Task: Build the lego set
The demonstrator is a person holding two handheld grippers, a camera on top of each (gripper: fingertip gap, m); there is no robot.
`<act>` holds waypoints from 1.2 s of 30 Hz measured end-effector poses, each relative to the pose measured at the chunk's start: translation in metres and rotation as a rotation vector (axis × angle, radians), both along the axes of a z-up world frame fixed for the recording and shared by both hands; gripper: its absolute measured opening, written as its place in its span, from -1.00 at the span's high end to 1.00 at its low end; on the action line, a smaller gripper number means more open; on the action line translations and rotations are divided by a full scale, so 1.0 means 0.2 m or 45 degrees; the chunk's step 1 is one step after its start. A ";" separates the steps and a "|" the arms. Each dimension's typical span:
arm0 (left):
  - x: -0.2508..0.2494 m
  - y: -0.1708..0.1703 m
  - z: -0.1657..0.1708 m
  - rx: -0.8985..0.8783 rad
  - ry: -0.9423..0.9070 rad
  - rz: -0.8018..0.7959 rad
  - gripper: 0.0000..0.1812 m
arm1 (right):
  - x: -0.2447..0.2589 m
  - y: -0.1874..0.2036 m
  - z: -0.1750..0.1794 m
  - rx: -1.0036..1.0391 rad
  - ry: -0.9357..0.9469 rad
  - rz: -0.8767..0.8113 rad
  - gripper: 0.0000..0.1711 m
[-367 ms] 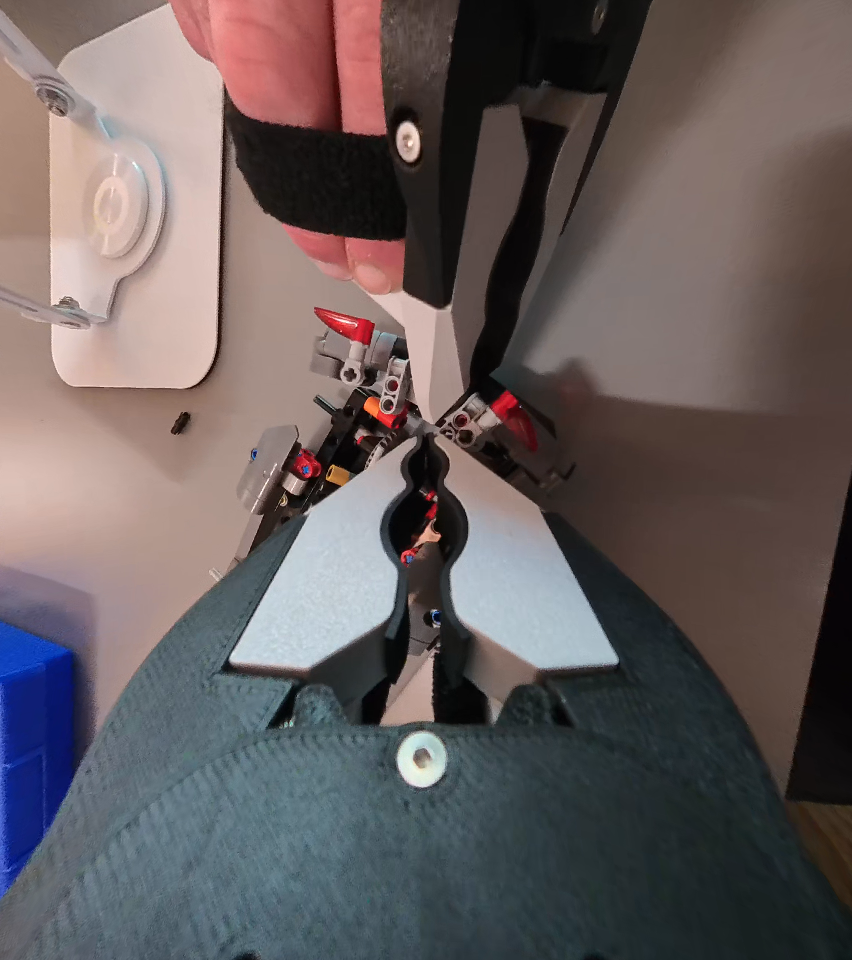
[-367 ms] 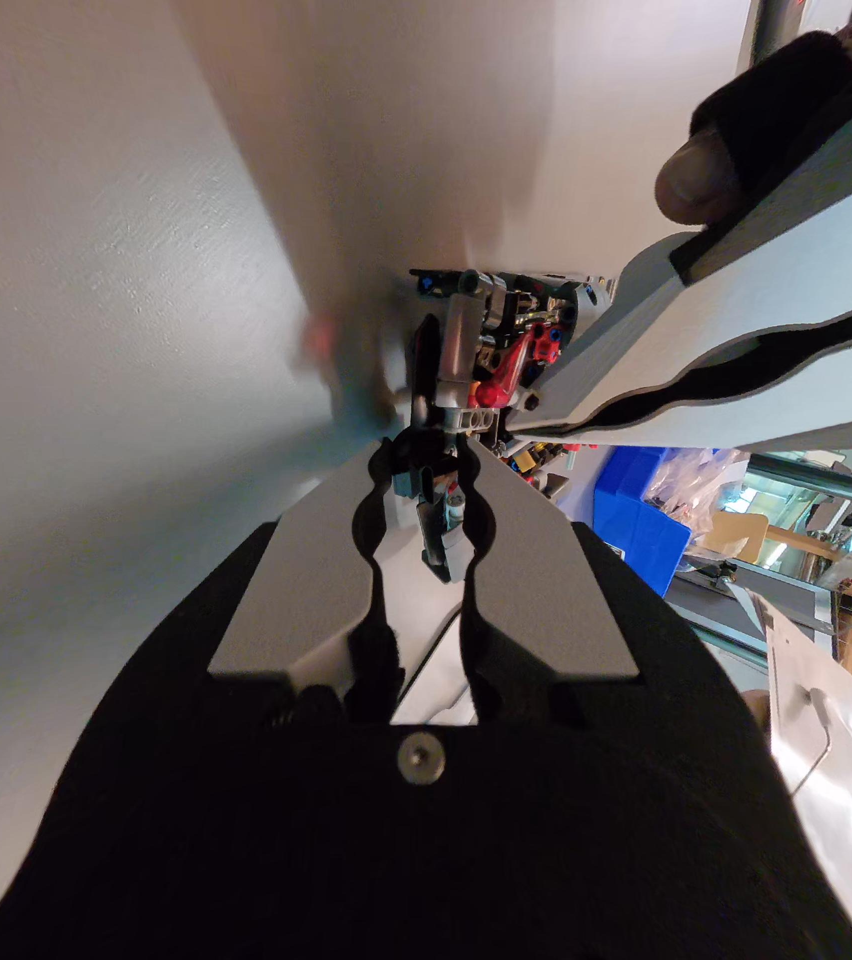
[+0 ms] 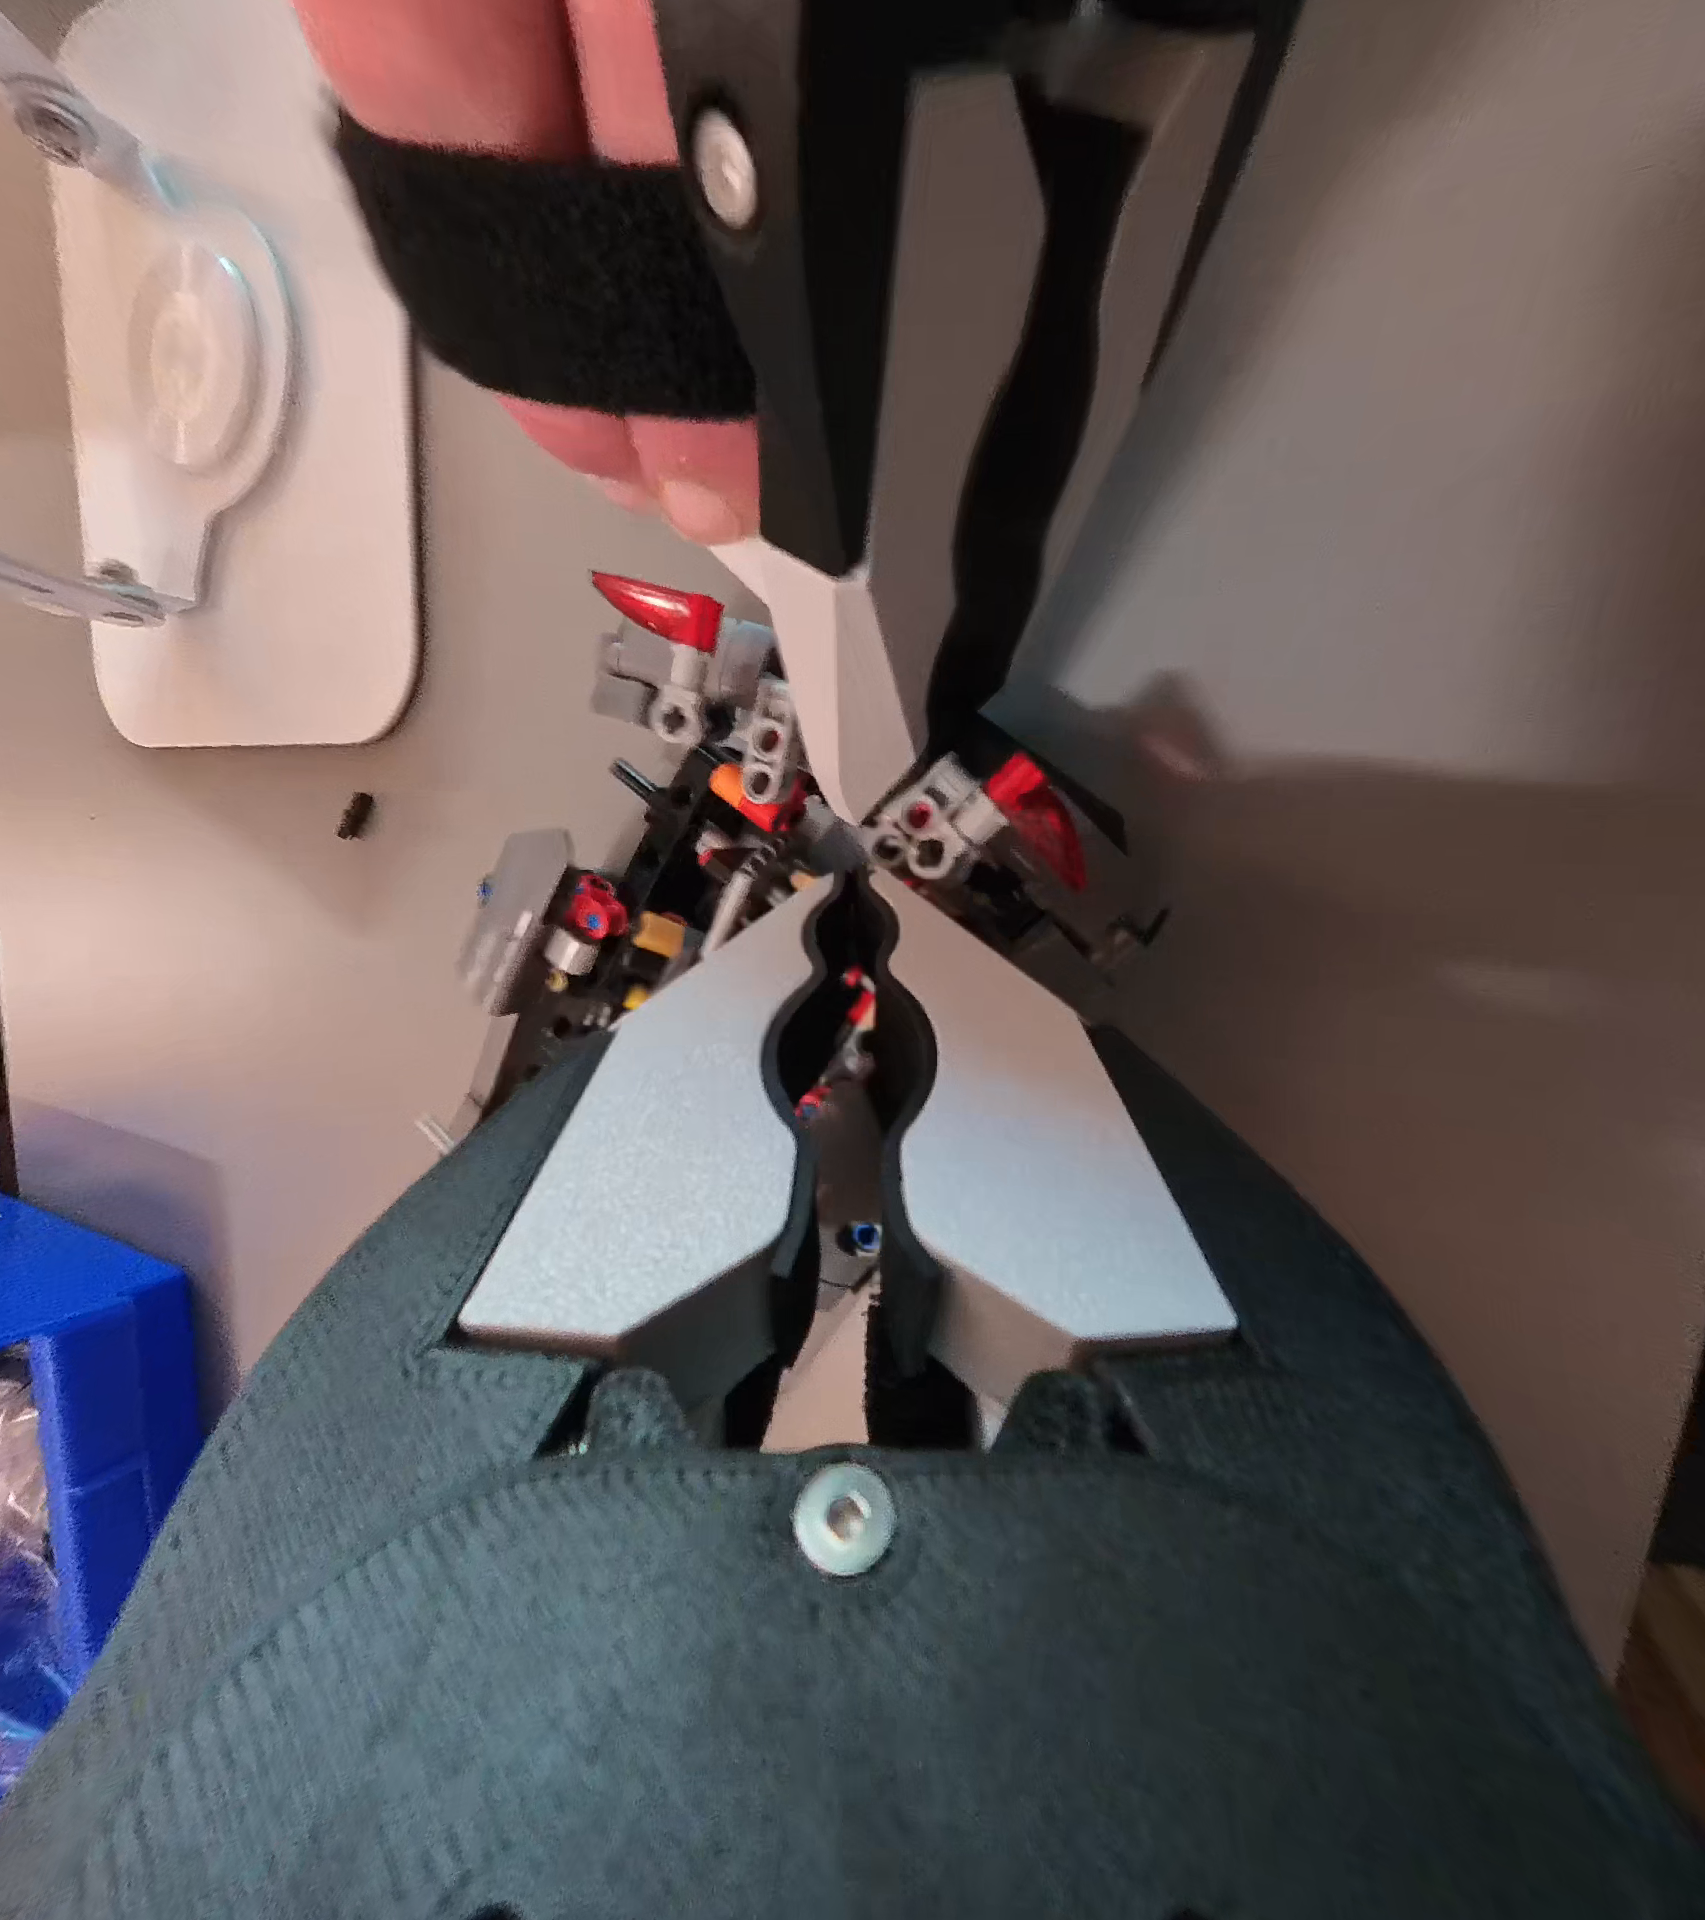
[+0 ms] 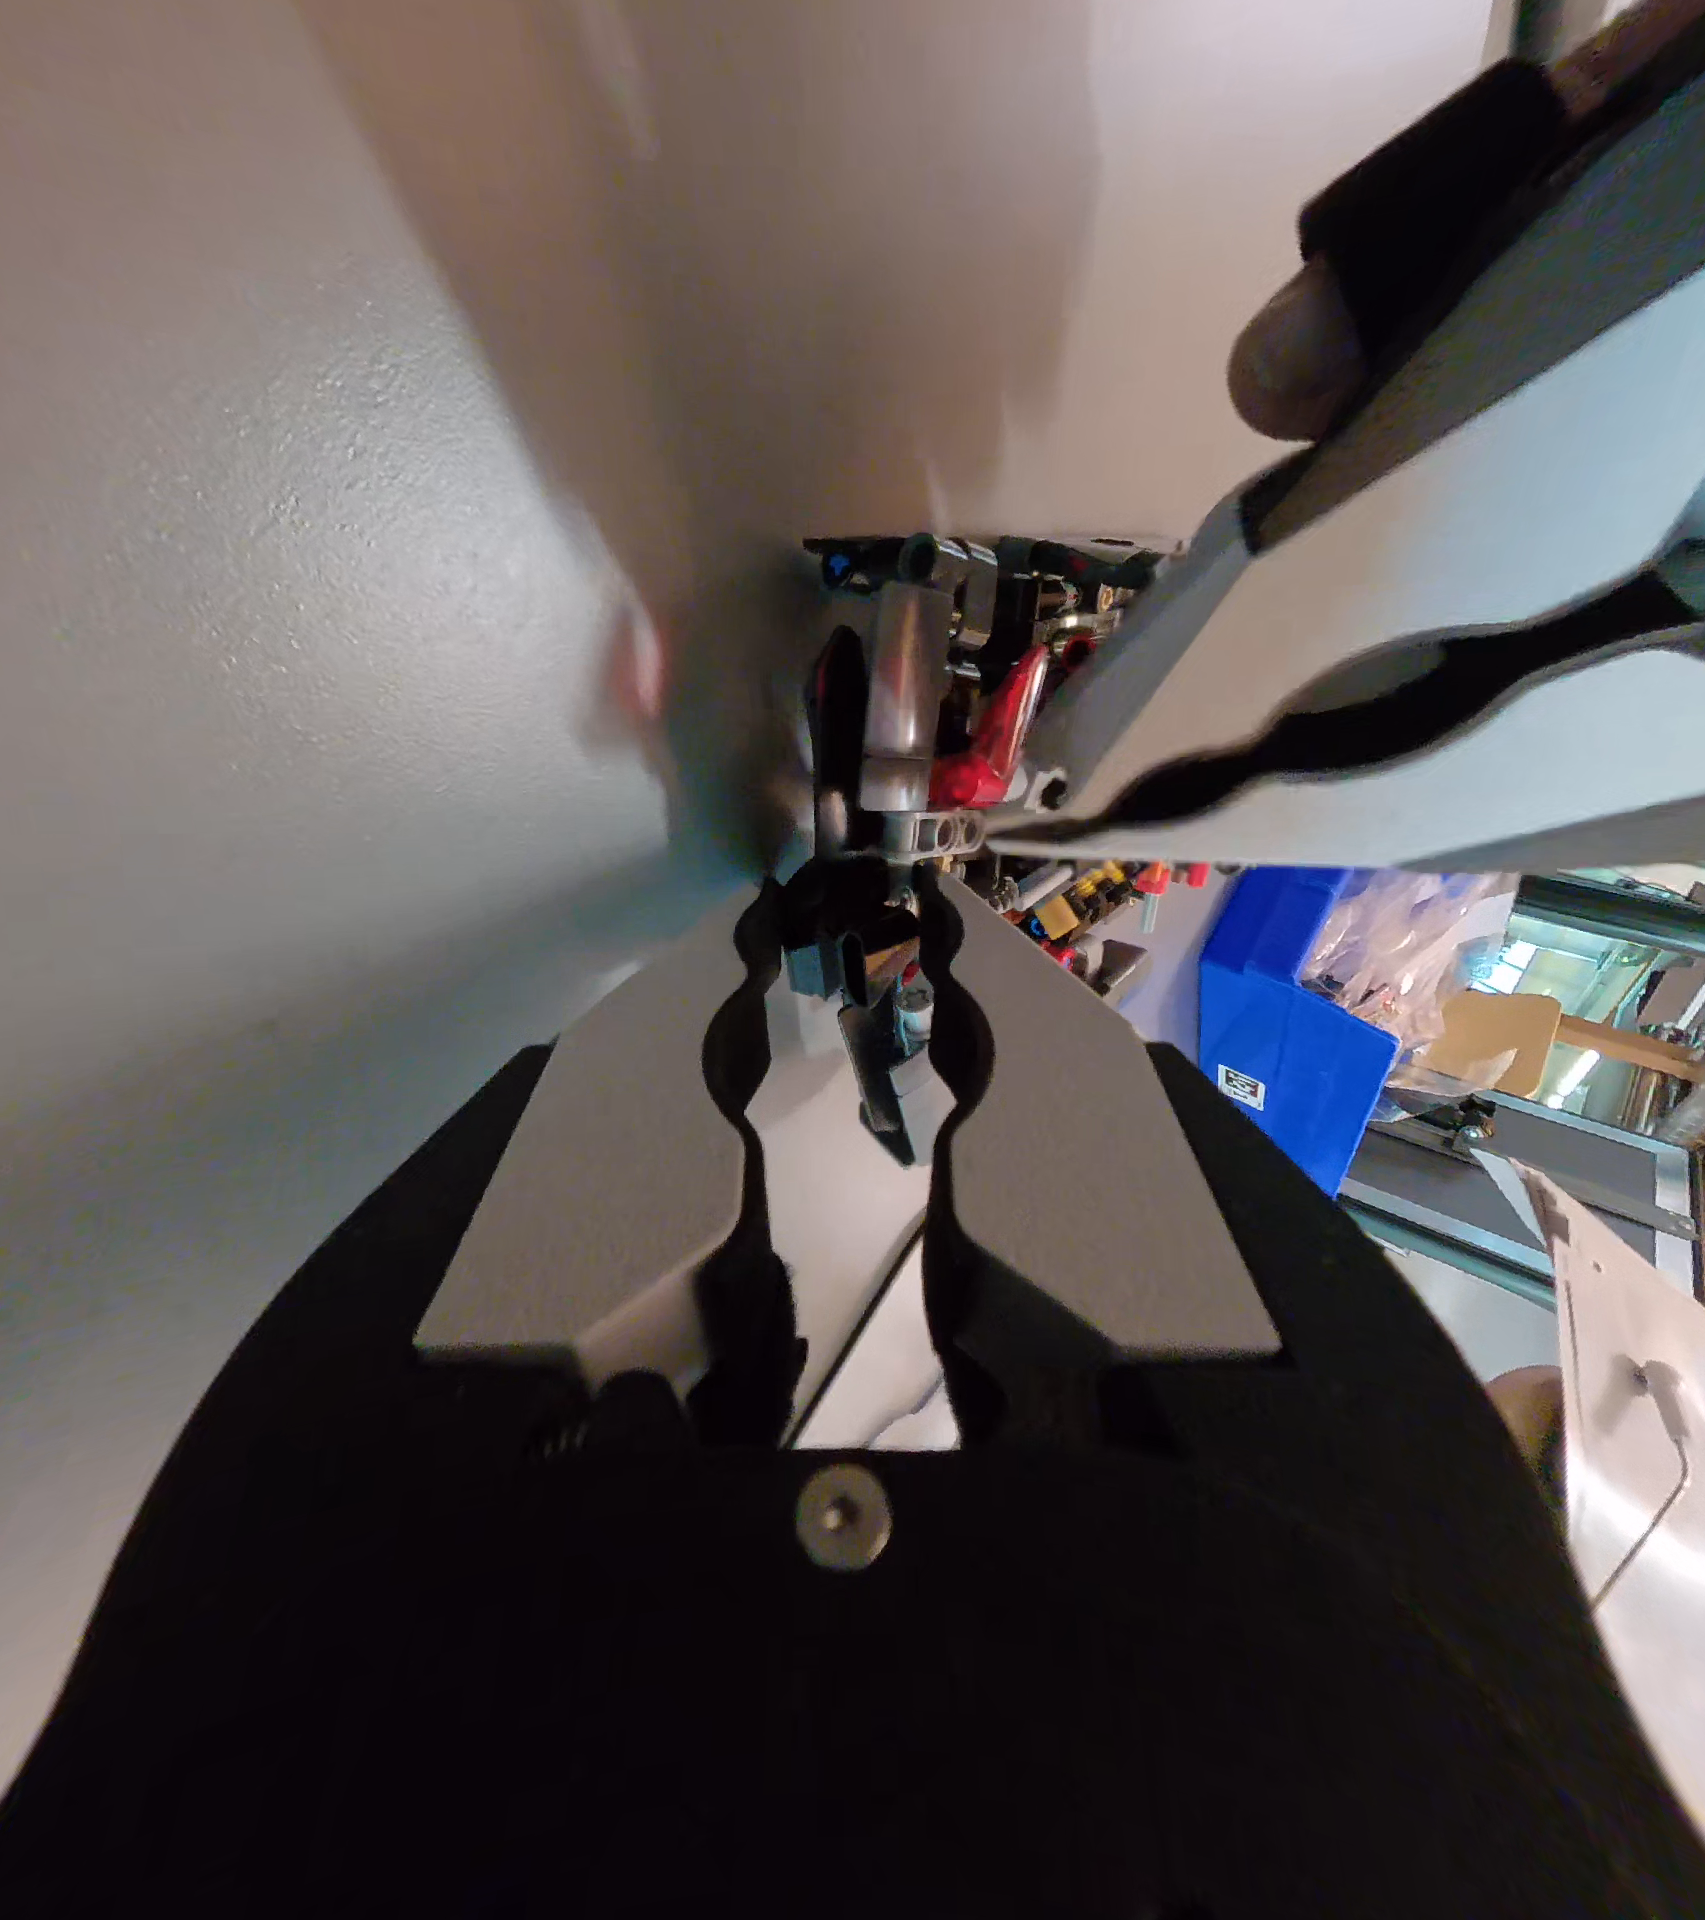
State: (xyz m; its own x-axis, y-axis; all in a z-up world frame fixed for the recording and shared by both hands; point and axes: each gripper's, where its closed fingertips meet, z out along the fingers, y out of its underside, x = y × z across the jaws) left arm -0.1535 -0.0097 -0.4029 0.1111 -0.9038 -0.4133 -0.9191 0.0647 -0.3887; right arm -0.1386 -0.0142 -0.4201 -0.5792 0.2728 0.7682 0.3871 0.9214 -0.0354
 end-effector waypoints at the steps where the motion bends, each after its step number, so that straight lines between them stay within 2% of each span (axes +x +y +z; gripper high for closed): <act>1: -0.01 0.00 -0.02 -0.005 0.024 -0.003 1.00 | 0.00 0.00 0.00 0.002 0.009 -0.003 0.73; 7: -0.04 0.04 0.06 0.084 -0.128 0.120 0.96 | 0.02 0.03 0.00 0.011 0.101 0.002 0.74; 12: -0.10 0.02 0.02 0.238 -0.077 0.169 0.63 | 0.06 0.06 0.00 -0.057 0.099 -0.012 0.74; 17: -0.11 0.03 0.03 0.507 -0.031 0.119 0.48 | 0.10 0.07 0.00 -0.108 0.104 -0.033 0.74; 23: -0.03 0.03 0.01 0.669 0.065 0.028 0.65 | 0.16 0.11 0.02 -0.111 0.097 -0.081 0.74; 25: -0.03 0.04 -0.04 0.652 0.135 0.024 0.78 | 0.19 0.12 0.03 -0.116 0.089 -0.104 0.74; 30: -0.02 0.04 -0.06 0.595 0.174 0.034 0.80 | 0.26 0.14 0.01 -0.115 0.061 -0.141 0.74; 36: 0.04 0.02 -0.06 0.587 0.188 -0.054 0.82 | 0.31 0.13 0.01 -0.125 0.065 -0.157 0.74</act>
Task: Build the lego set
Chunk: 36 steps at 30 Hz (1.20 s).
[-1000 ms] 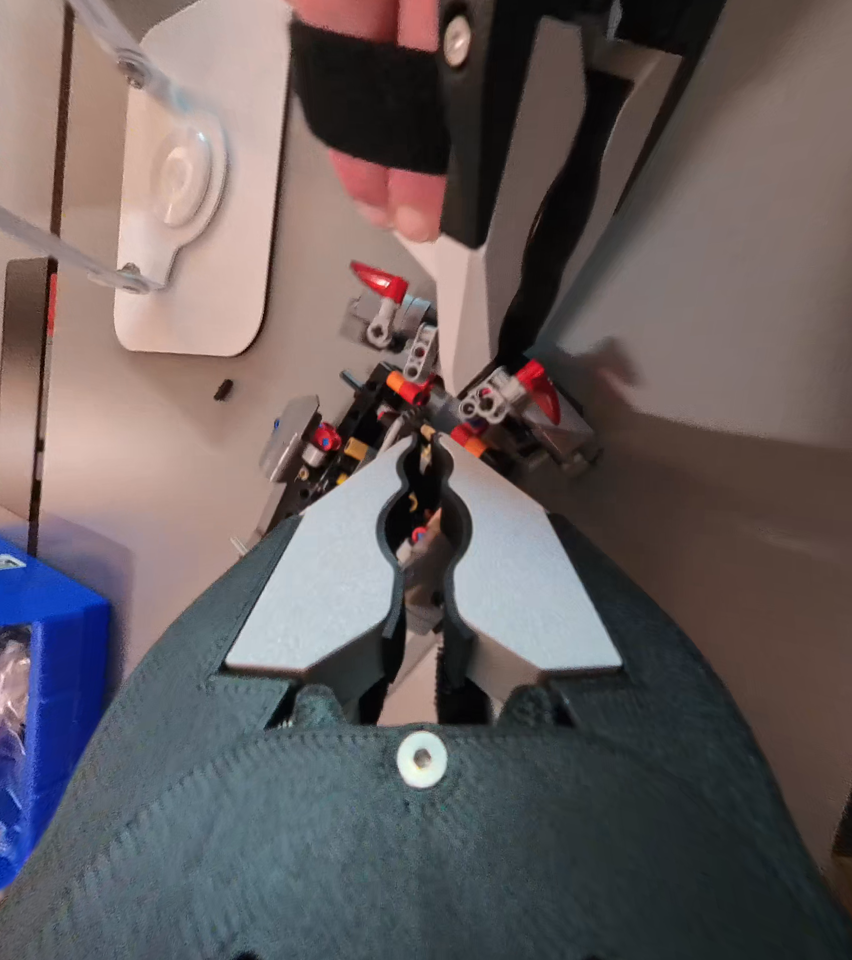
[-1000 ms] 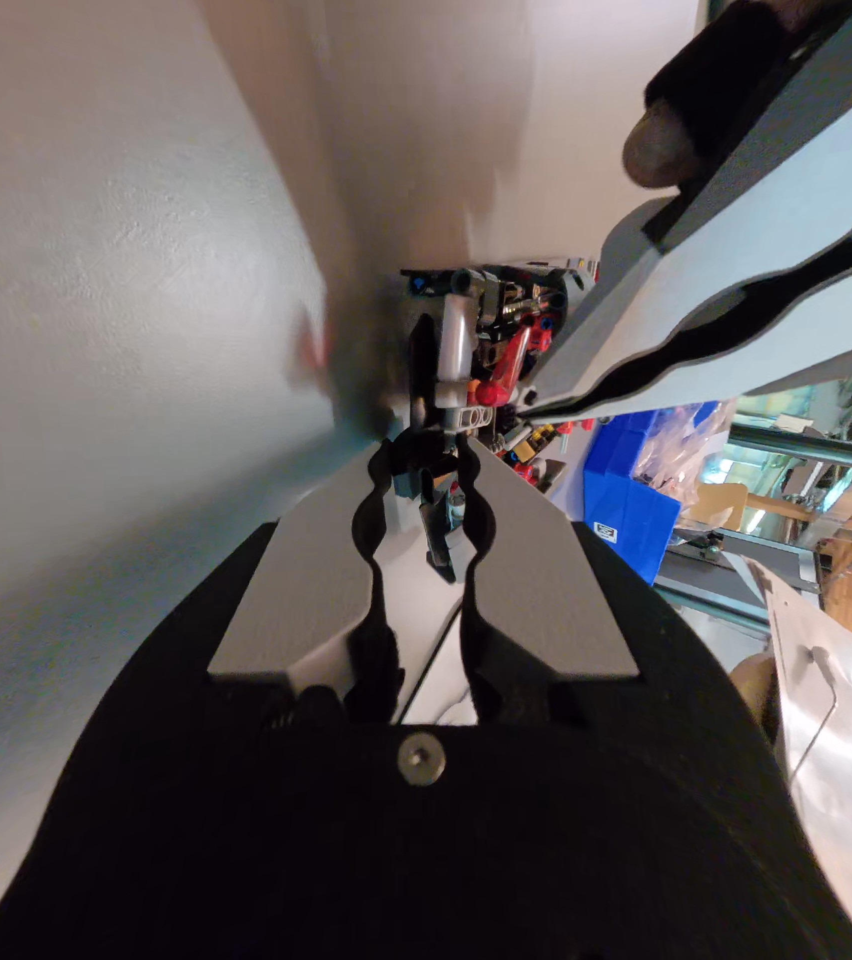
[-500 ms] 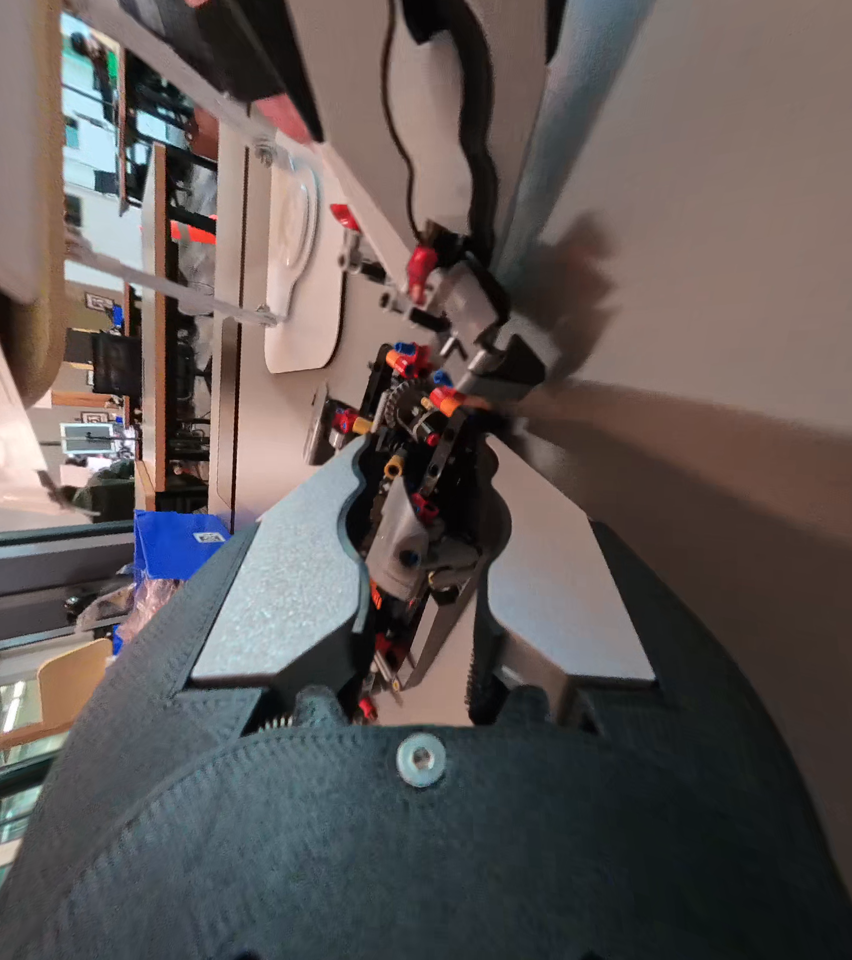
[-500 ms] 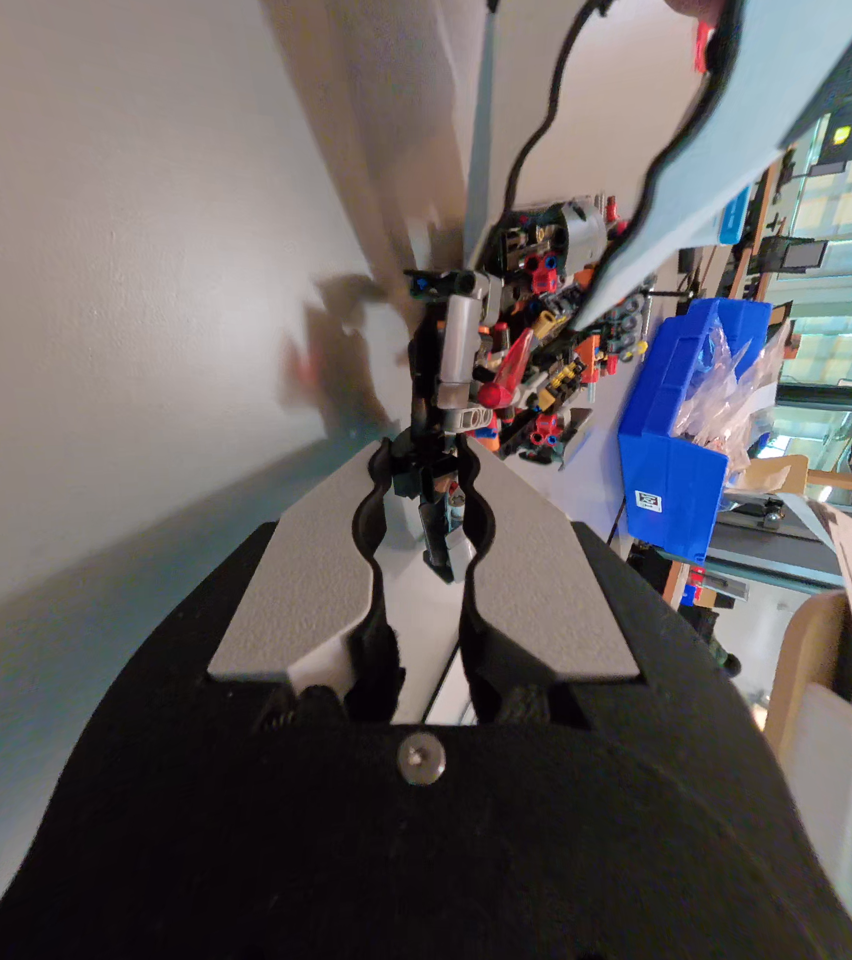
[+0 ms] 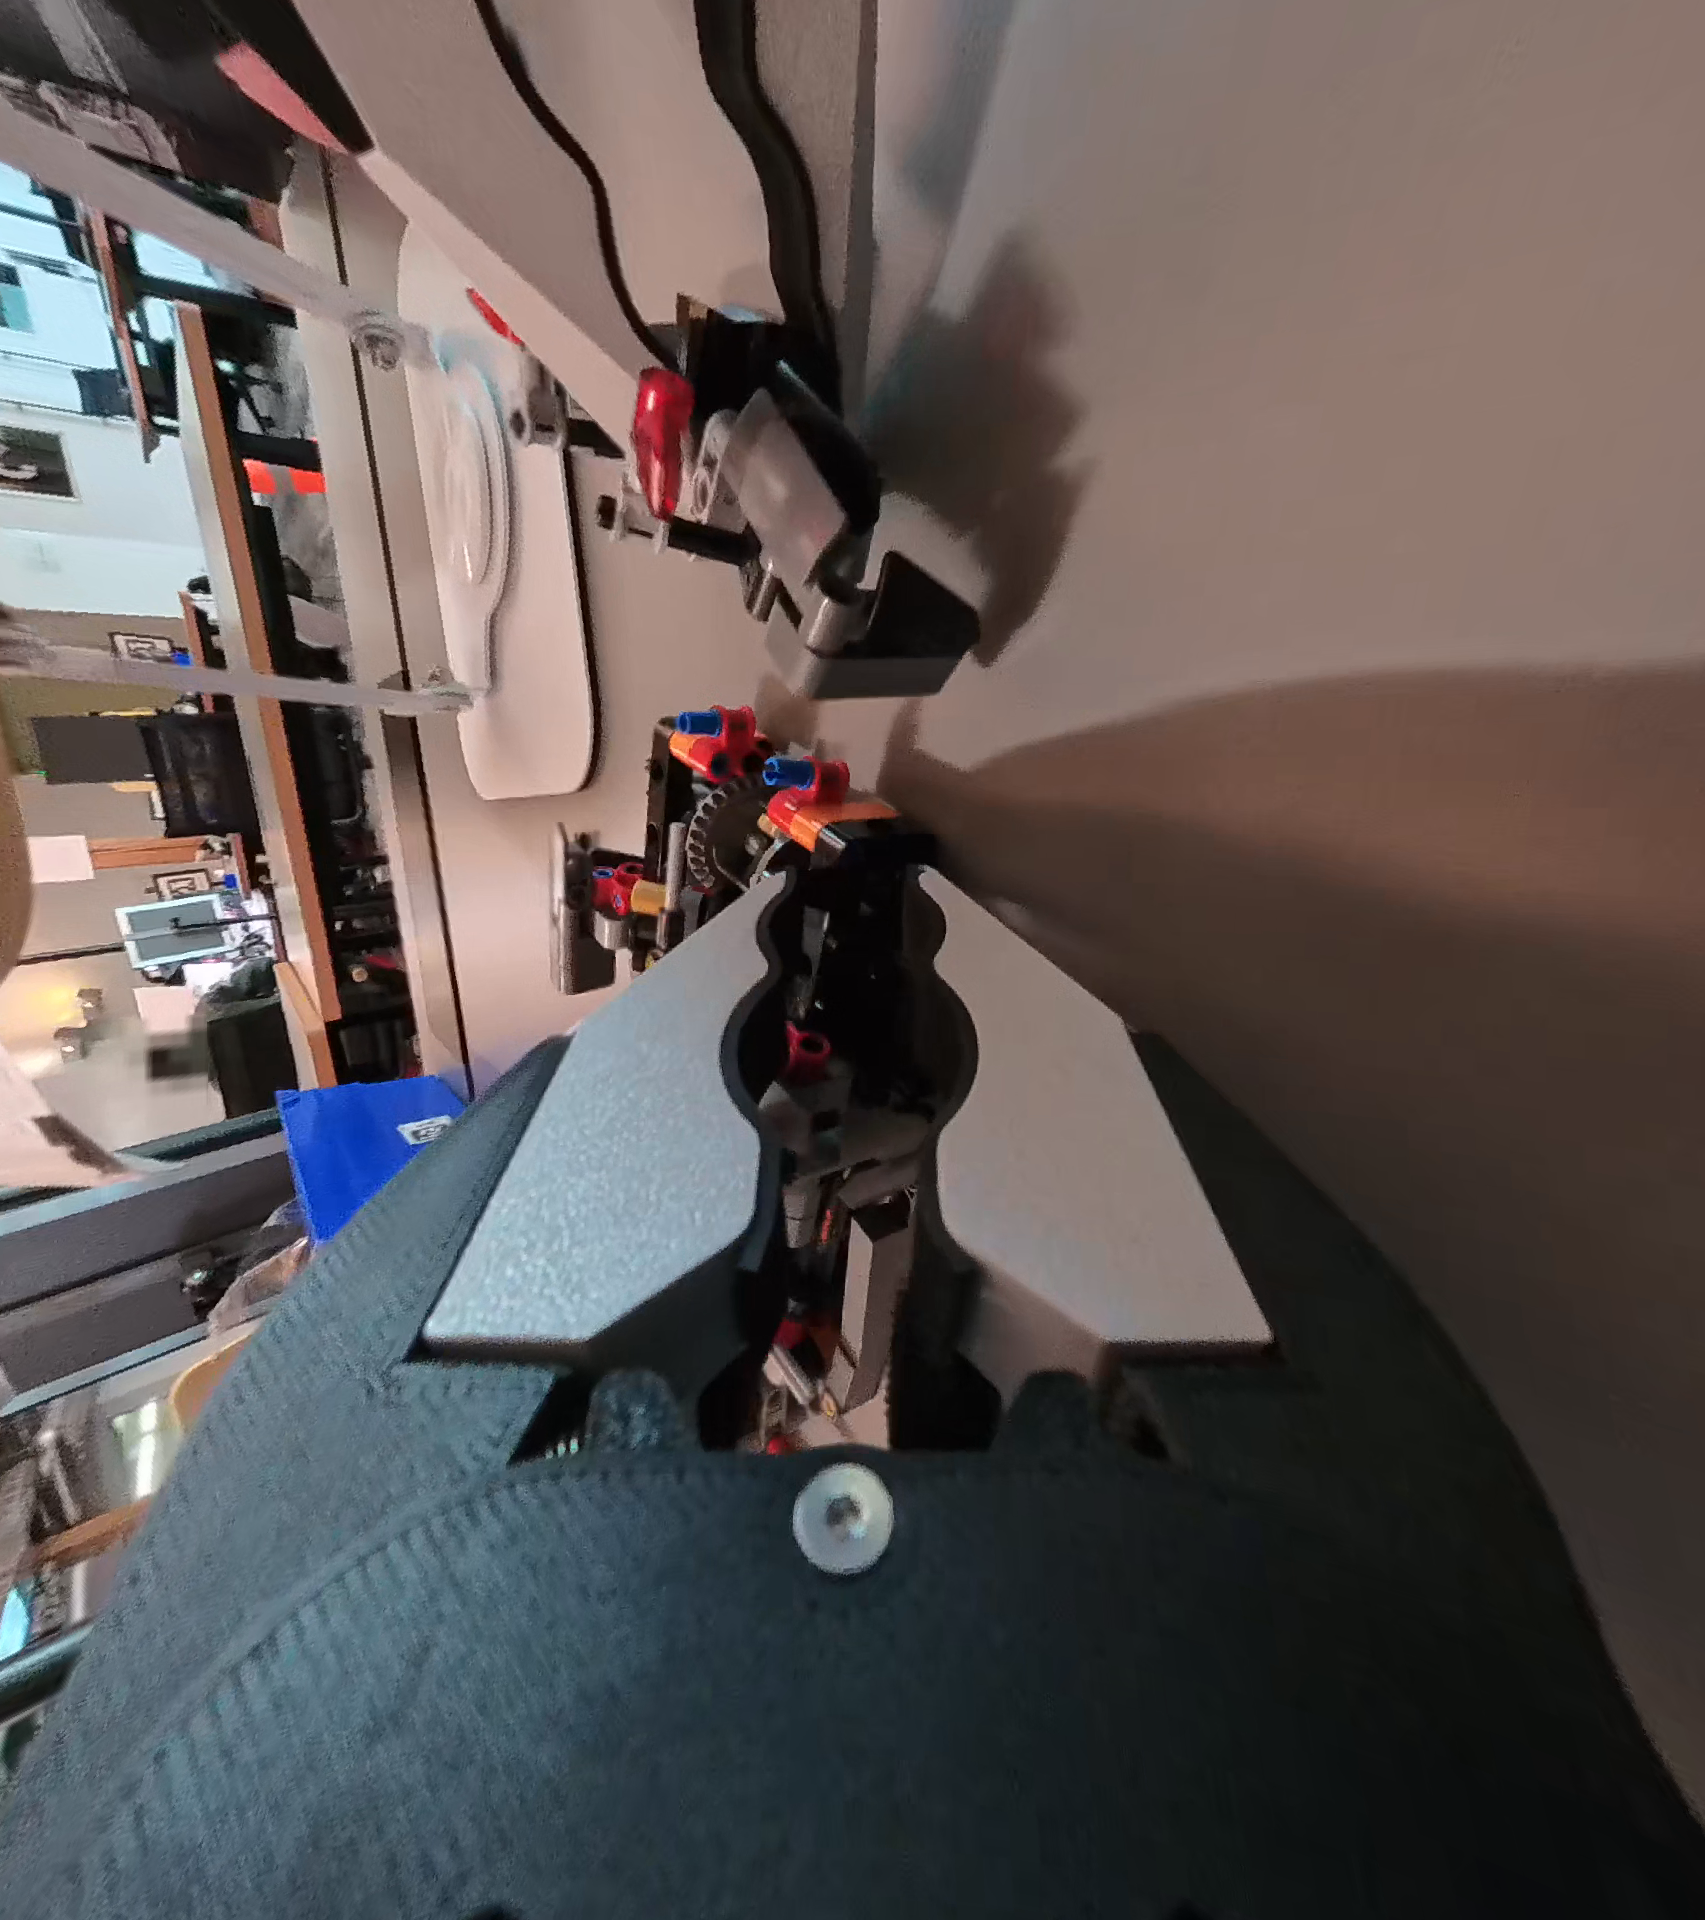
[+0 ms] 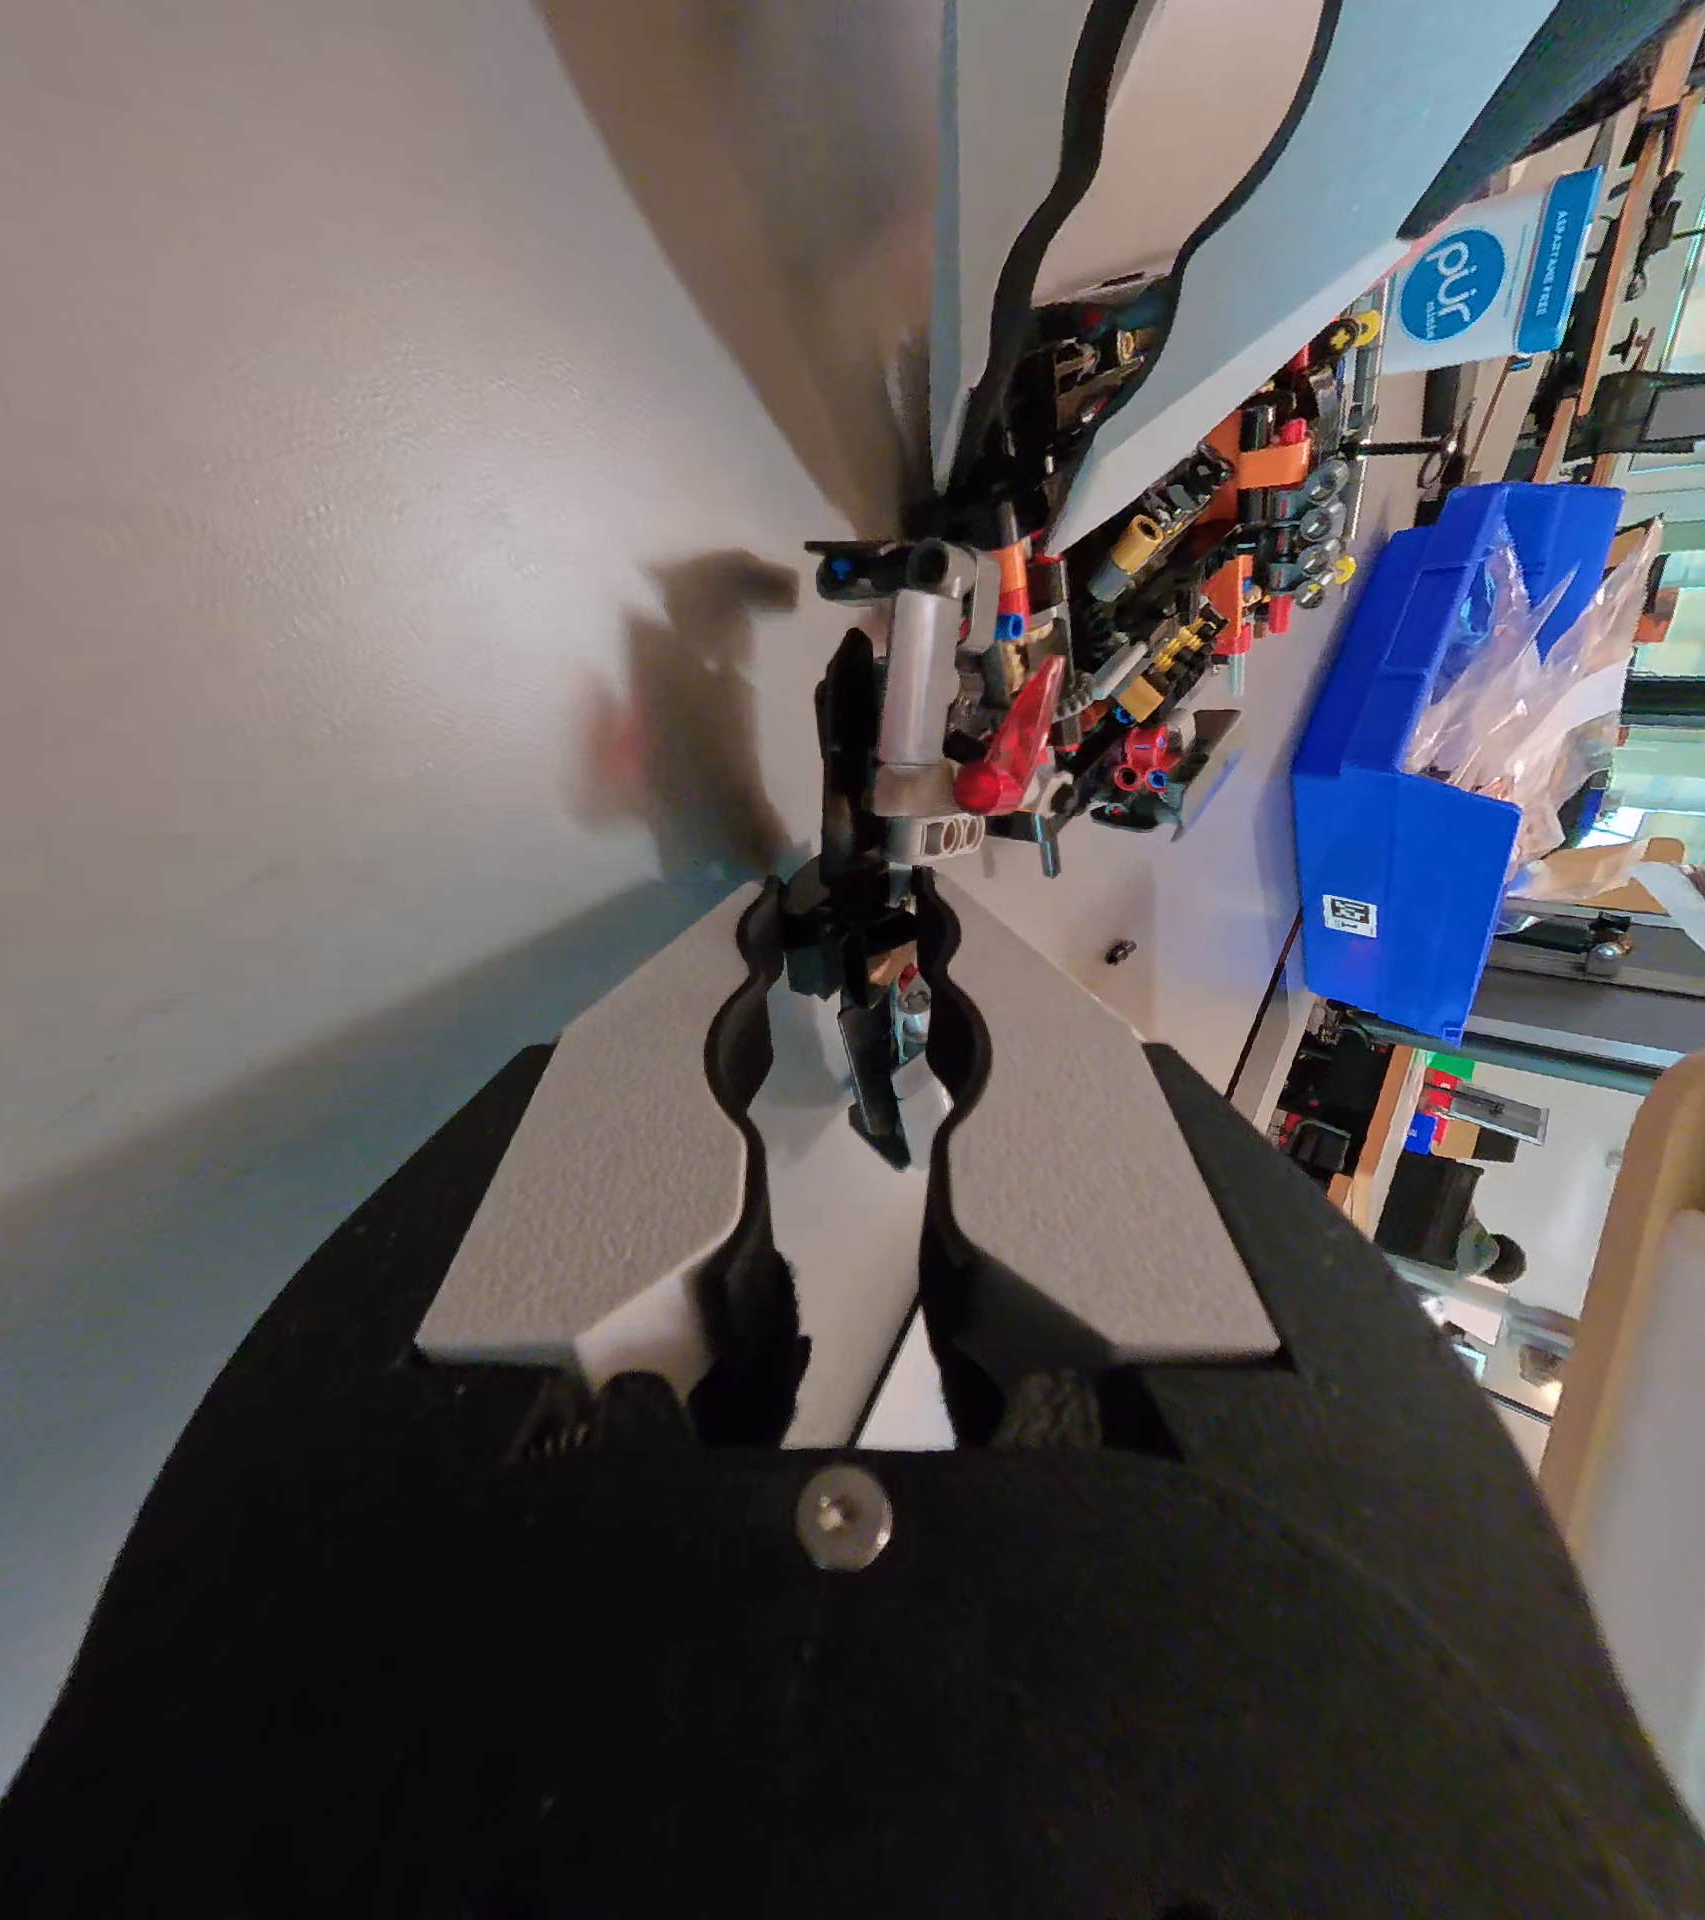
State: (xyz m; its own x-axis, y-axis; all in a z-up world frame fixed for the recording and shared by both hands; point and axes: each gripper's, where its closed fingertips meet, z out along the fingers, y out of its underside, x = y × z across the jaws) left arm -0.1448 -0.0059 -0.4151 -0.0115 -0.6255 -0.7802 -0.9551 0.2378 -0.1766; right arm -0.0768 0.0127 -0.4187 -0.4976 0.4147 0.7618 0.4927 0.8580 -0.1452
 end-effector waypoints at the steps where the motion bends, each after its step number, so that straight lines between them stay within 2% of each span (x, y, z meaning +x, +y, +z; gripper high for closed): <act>1: 0.02 -0.01 0.00 -0.009 -0.007 -0.004 0.82 | 0.01 0.00 0.00 -0.002 0.001 -0.004 0.74; 11: 0.07 -0.20 0.00 -0.070 -0.034 -0.011 0.81 | 0.11 -0.06 0.00 -0.010 -0.010 -0.029 0.74; 21: 0.01 -0.44 -0.01 -0.138 -0.050 0.186 0.77 | 0.18 -0.24 0.01 -0.010 -0.024 -0.048 0.74; 36: -0.11 -0.66 0.01 0.011 -0.020 0.349 0.71 | 0.16 -0.49 0.01 -0.010 0.022 -0.168 0.74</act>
